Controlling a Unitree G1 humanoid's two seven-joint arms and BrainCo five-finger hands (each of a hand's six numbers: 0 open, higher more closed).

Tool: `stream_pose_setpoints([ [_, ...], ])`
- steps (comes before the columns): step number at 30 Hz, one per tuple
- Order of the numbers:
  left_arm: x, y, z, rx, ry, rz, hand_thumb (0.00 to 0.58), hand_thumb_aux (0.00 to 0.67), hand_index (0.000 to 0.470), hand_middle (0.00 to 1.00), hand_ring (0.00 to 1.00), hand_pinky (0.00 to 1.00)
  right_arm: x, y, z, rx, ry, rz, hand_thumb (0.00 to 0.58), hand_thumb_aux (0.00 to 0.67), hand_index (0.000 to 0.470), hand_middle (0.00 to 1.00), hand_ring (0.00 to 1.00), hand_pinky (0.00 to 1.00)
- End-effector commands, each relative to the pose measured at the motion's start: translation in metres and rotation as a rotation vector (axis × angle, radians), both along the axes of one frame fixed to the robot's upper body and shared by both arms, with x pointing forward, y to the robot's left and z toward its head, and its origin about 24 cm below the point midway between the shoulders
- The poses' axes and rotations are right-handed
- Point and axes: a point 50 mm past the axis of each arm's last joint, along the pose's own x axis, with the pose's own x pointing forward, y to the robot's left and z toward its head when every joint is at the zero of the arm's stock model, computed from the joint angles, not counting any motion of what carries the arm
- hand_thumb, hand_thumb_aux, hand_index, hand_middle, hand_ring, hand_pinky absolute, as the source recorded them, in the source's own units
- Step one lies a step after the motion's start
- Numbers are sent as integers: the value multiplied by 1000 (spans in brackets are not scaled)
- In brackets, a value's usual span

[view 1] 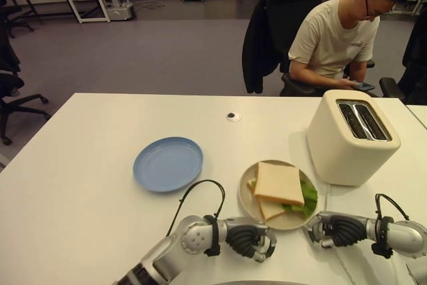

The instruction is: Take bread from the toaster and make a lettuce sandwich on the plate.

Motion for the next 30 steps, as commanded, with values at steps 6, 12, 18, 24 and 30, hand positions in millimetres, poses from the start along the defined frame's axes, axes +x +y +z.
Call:
stream_pose_setpoints([
  [6, 87, 12, -37, 87, -51, 549, 580, 670, 470, 1000, 1000, 1000, 83, 50, -17, 290, -277, -466, 580, 670, 470, 1000, 1000, 1000],
  [12, 115, 7, -32, -11, -80, 674, 580, 670, 470, 1000, 1000, 1000, 114, 76, -16, 449, -339, -631, 580, 670, 470, 1000, 1000, 1000],
  [18, 120, 7, -23, -122, -133, 710, 580, 670, 470, 1000, 1000, 1000, 113, 85, -13, 495, -365, -622, 565, 562, 394, 1000, 1000, 1000],
  [24, 115, 7, -6, -236, -191, 703, 0, 0, 0, 1000, 1000, 1000, 101, 82, 2, 529, -403, -593, 0, 0, 0, 925, 925, 925],
  [30, 95, 18, 24, -420, -203, 708, 0, 0, 0, 0, 0, 0, 82, 87, 36, 716, -462, -541, 0, 0, 0, 914, 914, 914],
])
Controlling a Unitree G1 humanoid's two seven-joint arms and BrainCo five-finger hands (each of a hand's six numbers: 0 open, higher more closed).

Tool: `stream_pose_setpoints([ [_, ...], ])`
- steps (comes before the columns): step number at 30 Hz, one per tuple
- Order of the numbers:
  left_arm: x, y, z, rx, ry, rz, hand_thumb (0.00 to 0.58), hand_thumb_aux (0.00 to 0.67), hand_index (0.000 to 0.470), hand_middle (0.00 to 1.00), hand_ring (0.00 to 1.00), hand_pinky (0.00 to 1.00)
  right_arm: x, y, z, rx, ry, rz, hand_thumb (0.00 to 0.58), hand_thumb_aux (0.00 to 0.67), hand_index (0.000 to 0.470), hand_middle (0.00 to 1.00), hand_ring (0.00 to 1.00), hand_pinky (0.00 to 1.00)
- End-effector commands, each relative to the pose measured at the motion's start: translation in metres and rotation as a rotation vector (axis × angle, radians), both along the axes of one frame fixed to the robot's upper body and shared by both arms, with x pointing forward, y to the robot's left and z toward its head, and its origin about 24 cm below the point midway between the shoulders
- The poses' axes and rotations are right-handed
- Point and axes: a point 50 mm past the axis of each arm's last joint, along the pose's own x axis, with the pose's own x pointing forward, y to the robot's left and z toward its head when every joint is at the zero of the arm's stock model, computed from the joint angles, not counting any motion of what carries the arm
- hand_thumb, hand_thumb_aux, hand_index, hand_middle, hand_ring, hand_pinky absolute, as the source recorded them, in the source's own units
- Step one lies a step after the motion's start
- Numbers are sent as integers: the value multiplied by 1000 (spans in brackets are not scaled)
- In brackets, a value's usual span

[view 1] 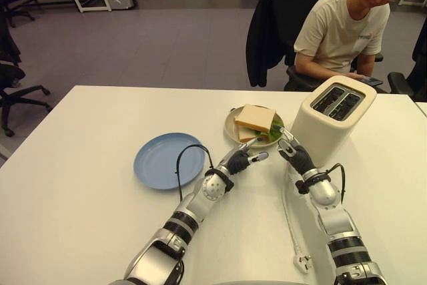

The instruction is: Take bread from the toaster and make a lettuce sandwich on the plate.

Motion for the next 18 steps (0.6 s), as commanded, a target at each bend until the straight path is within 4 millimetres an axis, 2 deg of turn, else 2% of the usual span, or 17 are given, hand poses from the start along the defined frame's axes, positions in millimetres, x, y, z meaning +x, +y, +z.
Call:
stream_pose_setpoints([
  [1, -18, 14, 19, -128, -20, 12, 0, 0, 0, 0, 0, 0, -14, 0, 22, 120, -67, 35, 0, 0, 0, 910, 910, 910],
  [4, -33, 33, 42, -313, -38, 49, 0, 0, 0, 0, 0, 0, -27, -3, 42, 272, -104, 61, 0, 0, 0, 875, 875, 875],
  [8, -53, 71, 73, -543, -109, 118, 0, 0, 0, 0, 0, 0, -47, -19, 67, 430, -159, 75, 0, 0, 0, 812, 812, 812],
  [10, -62, 86, 84, -587, -148, 148, 0, 0, 0, 0, 0, 0, -56, -29, 74, 460, -179, 62, 0, 0, 0, 792, 792, 792],
  [14, -75, 102, 92, -619, -163, 182, 0, 0, 0, 0, 0, 0, -70, -40, 78, 478, -172, 52, 0, 0, 0, 710, 710, 710],
  [16, -79, 106, 95, -640, -165, 195, 0, 0, 0, 0, 0, 0, -75, -43, 76, 482, -153, 45, 0, 0, 0, 616, 616, 616],
  [17, -81, 108, 96, -646, -167, 197, 0, 0, 0, 0, 0, 0, -78, -44, 75, 482, -143, 43, 0, 0, 0, 525, 525, 525],
  [18, -83, 109, 98, -652, -167, 199, 0, 0, 0, 0, 0, 0, -79, -45, 73, 483, -133, 41, 0, 0, 0, 224, 224, 224],
])
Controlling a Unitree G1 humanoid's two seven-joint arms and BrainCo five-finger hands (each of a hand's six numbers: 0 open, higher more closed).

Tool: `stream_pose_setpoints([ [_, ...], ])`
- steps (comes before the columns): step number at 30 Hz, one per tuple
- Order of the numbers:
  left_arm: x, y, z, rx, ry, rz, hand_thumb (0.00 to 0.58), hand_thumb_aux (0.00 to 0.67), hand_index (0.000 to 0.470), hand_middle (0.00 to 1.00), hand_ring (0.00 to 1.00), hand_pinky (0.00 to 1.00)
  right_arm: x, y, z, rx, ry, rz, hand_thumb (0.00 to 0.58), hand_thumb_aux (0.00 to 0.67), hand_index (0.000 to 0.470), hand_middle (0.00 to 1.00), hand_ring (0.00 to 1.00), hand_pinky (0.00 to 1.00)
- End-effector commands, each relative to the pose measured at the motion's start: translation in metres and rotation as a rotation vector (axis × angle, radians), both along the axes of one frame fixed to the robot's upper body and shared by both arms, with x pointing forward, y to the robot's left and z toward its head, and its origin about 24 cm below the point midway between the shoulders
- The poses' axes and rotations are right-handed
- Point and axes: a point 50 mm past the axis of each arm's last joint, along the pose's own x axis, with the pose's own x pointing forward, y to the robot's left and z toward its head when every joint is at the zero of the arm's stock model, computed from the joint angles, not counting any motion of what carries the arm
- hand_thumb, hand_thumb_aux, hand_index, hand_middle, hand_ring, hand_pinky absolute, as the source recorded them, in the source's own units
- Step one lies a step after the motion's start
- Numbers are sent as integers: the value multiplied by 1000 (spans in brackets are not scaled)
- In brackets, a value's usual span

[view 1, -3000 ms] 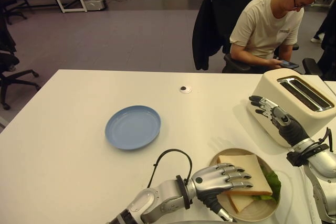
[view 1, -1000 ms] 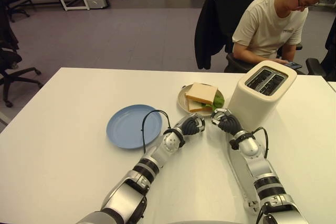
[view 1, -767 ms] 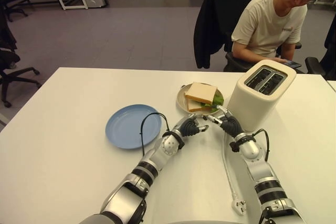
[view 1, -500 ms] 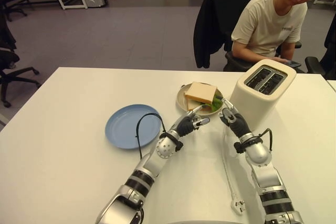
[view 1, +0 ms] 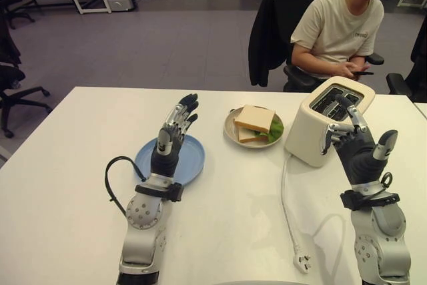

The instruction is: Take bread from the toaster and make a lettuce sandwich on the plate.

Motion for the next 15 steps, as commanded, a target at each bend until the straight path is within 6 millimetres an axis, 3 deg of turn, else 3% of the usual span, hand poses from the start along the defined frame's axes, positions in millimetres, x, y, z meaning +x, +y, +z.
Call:
stream_pose_setpoints([
  [1, -8, 6, 4, -10, 11, 9, 0, 0, 0, 0, 0, 0, -9, -4, -7, 12, 50, 0, 0, 0, 0, 31, 31, 31],
  [15, -17, 16, -3, -51, 74, 24, 0, 0, 0, 0, 0, 0, -20, -4, -17, 49, 88, -7, 0, 0, 0, 0, 0, 0],
])
